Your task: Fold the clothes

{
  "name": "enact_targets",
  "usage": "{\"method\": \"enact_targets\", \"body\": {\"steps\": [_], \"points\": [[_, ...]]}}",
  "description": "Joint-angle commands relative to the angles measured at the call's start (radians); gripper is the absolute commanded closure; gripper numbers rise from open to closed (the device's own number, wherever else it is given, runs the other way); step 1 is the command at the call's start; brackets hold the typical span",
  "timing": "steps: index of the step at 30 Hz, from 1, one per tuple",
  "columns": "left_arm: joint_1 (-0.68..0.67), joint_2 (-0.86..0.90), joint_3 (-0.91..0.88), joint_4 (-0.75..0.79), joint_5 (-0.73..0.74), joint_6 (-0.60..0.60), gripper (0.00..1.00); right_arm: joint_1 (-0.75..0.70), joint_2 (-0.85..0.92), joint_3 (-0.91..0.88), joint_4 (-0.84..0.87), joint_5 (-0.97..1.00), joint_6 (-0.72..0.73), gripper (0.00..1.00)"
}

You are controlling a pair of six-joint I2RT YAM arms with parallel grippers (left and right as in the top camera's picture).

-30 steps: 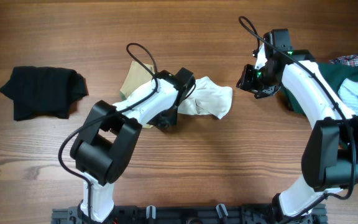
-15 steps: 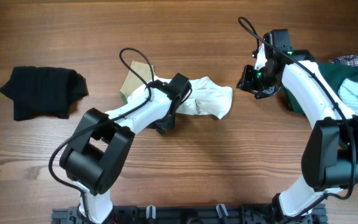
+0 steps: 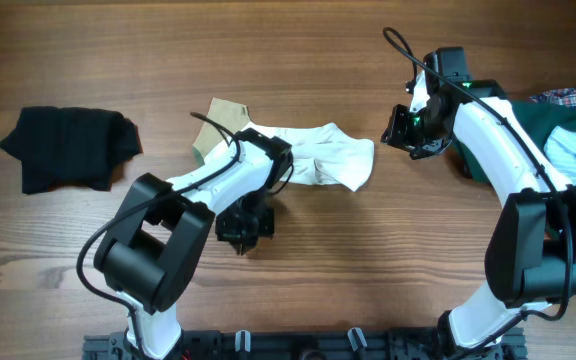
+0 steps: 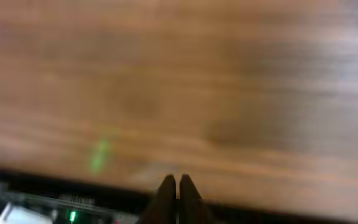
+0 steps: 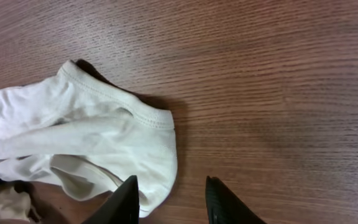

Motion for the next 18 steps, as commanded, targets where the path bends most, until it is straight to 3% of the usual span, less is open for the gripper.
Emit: {"method": "enact_targets", "body": {"steps": [1, 5, 7, 11, 18], "points": [[-0.002, -0.119, -0.004, 0.004, 0.005, -0.025, 0.96, 0.001, -0.011, 0.003, -0.005, -0.016, -0.045, 0.65], [-0.001, -0.334, -0.005, 0.199, -0.152, -0.023, 0.95, 0.001, -0.011, 0.003, 0.002, -0.016, -0.043, 0.65], [-0.001, -0.357, -0.005, 0.286, -0.193, -0.013, 0.96, 0.001, -0.011, 0.003, 0.004, -0.016, -0.042, 0.65], [0.001, -0.295, -0.059, 0.465, -0.211, 0.039, 0.96, 0.001, -0.011, 0.003, -0.004, -0.016, -0.042, 0.65], [0.015, -0.137, -0.087, 0.563, -0.291, 0.093, 0.96, 0.001, -0.011, 0.003, -0.009, -0.016, -0.043, 0.65]]}}
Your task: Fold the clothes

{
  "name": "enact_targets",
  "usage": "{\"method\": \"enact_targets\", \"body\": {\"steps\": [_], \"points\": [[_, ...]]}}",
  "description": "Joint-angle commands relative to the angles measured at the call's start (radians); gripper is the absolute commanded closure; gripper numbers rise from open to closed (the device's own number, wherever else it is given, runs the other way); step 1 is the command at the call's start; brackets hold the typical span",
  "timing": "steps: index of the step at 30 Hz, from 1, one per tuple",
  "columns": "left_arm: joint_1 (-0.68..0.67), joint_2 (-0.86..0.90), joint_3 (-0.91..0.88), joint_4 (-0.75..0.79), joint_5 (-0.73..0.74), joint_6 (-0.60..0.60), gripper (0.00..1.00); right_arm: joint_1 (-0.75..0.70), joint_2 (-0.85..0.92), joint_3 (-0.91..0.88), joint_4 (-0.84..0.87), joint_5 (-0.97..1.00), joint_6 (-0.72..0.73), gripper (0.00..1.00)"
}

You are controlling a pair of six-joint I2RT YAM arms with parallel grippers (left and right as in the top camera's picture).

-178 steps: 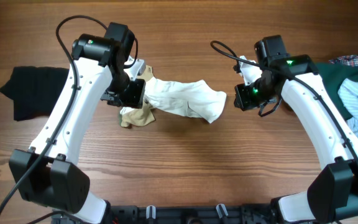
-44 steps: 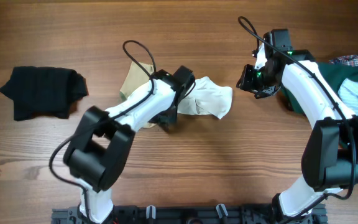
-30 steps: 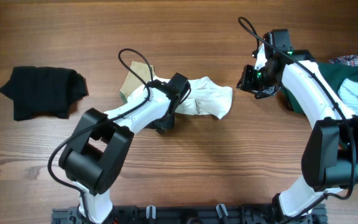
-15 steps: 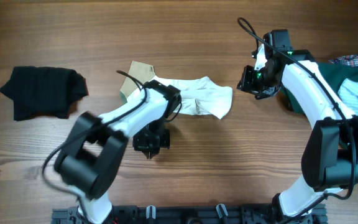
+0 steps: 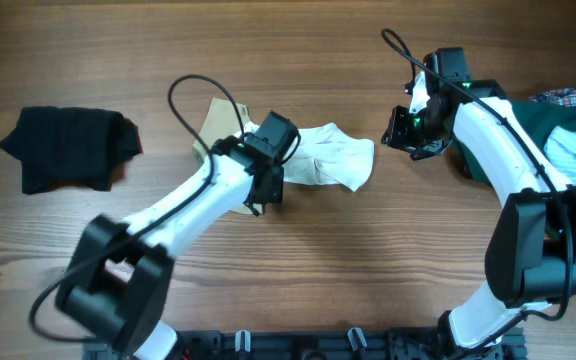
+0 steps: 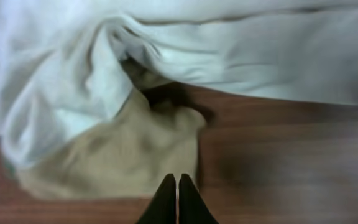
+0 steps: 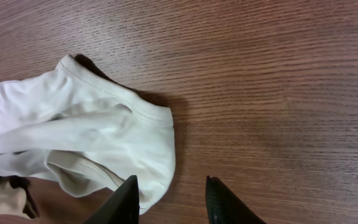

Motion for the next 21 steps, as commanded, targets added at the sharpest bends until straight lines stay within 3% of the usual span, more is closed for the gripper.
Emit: {"method": "enact_targets", "body": {"steps": [1, 5, 12, 21], "points": [[0.017, 0.084, -0.007, 0.040, -0.083, 0.051, 0.96, 0.001, -0.011, 0.003, -0.006, -0.016, -0.021, 0.66], [0.027, 0.140, -0.007, 0.011, -0.084, 0.042, 0.96, 0.001, -0.011, 0.003, -0.016, -0.016, -0.021, 0.66], [0.027, 0.151, -0.053, -0.154, 0.109, -0.001, 0.96, 0.001, -0.011, 0.003, -0.015, -0.016, -0.021, 0.66], [0.028, 0.104, -0.082, -0.409, 0.225, -0.059, 0.96, 0.002, -0.011, 0.003, -0.015, -0.037, -0.062, 0.66]]}}
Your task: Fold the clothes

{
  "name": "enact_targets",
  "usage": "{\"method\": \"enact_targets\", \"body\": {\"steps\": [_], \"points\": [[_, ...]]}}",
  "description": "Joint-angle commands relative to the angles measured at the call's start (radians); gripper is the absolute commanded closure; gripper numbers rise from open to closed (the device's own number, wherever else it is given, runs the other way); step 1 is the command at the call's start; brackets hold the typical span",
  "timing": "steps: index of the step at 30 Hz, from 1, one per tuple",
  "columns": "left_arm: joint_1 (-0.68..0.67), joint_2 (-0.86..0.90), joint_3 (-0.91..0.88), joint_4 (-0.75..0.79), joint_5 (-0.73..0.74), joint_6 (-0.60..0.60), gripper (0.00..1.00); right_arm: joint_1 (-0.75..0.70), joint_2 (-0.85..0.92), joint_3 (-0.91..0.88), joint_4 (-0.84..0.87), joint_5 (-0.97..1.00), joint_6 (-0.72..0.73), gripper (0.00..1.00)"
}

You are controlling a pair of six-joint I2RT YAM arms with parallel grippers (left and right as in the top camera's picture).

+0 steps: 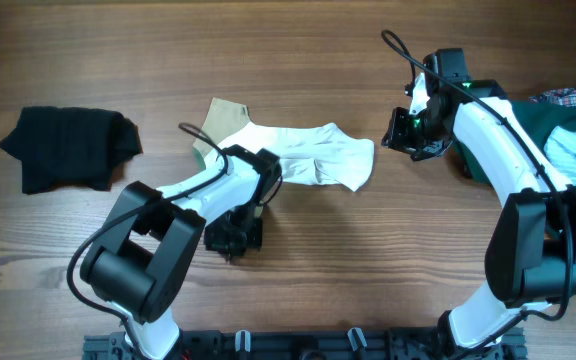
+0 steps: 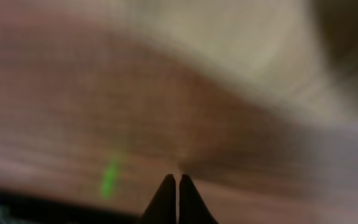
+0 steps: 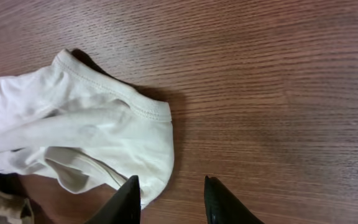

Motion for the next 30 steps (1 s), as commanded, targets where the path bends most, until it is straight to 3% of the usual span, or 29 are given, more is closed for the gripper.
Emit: {"method": "enact_targets", "body": {"steps": [1, 6, 9, 14, 19, 27, 30], "points": [[0.003, -0.072, 0.001, -0.004, 0.055, -0.045, 0.96, 0.002, -0.011, 0.003, 0.000, -0.069, -0.097, 0.67], [0.003, -0.329, 0.000, 0.154, -0.093, -0.053, 0.96, 0.002, -0.011, 0.003, 0.008, -0.113, -0.145, 0.66], [0.003, -0.391, 0.000, 0.270, -0.184, -0.051, 0.96, 0.002, -0.011, 0.003, 0.021, -0.113, -0.145, 0.66], [0.023, -0.283, -0.031, 0.399, -0.188, -0.041, 0.84, 0.002, -0.011, 0.003, 0.021, -0.113, -0.144, 0.66], [0.056, -0.137, -0.041, 0.462, -0.177, -0.008, 0.95, 0.002, -0.011, 0.003, 0.010, -0.113, -0.143, 0.66], [0.058, -0.037, -0.064, 0.401, -0.069, 0.002, 0.96, 0.001, -0.011, 0.003, -0.005, -0.112, -0.144, 0.66], [0.059, -0.037, -0.124, 0.331, -0.030, -0.073, 0.96, 0.001, -0.011, 0.003, -0.006, -0.113, -0.144, 0.66]]}}
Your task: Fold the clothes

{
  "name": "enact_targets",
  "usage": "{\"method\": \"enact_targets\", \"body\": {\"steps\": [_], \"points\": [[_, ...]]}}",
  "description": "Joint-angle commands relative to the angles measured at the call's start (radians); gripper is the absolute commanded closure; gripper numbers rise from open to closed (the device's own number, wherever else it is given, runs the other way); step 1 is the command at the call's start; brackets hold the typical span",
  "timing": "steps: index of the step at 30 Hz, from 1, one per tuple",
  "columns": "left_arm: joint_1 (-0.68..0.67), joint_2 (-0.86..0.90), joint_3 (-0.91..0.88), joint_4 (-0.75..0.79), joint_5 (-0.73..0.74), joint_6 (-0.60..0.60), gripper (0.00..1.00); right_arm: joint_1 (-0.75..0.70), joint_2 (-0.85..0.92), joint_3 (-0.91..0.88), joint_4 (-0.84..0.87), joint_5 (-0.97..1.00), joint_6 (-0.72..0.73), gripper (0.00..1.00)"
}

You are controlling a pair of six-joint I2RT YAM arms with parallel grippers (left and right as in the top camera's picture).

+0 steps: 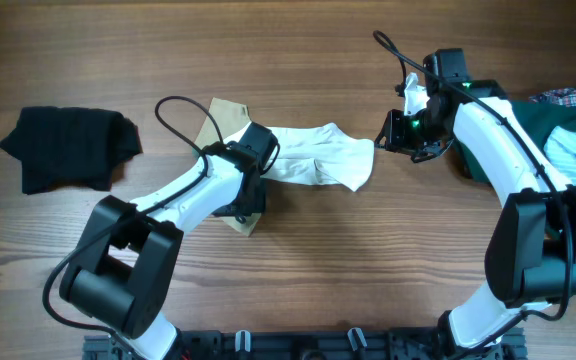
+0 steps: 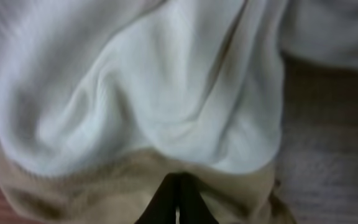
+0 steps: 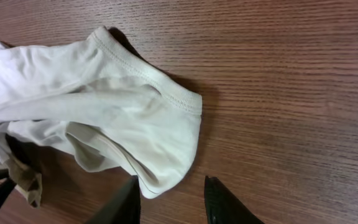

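Observation:
A white garment (image 1: 318, 160) lies bunched at mid table over a tan cloth (image 1: 230, 115); a tan corner (image 1: 243, 222) sticks out below it. My left gripper (image 1: 243, 205) hangs over the garment's left end. In the left wrist view its shut tips (image 2: 178, 180) are pressed into a tan fold (image 2: 104, 193) under the white cloth (image 2: 166, 81). My right gripper (image 1: 393, 130) is open just right of the white garment. In the right wrist view (image 3: 169, 186) the garment's hemmed end (image 3: 135, 124) lies by its left finger.
A folded black garment (image 1: 68, 148) rests at the far left. At the right edge lies a pile: dark green cloth (image 1: 528, 120), a plaid piece (image 1: 573, 97) and a light striped shirt. Bare wood lies in front.
My left gripper has moved from the bare wood in front of the garment up onto its left end, and a tan corner now shows below it. The right gripper has shifted slightly left, still open.
The left gripper, shut throughout, was first over bare wood in front of the garment, then over its left end, then back over the wood, and is now on the tan fold. The right gripper stayed open beside the garment's right end.

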Motion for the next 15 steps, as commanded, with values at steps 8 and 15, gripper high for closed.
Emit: {"method": "enact_targets", "body": {"steps": [8, 15], "points": [[0.112, 0.019, -0.159, -0.081, 0.266, -0.118, 0.96, 0.001, -0.011, 0.003, -0.014, -0.019, -0.021, 0.67], [0.199, -0.007, -0.159, -0.112, 0.415, -0.119, 0.96, 0.002, -0.011, 0.003, -0.017, -0.019, -0.021, 0.66]]}}
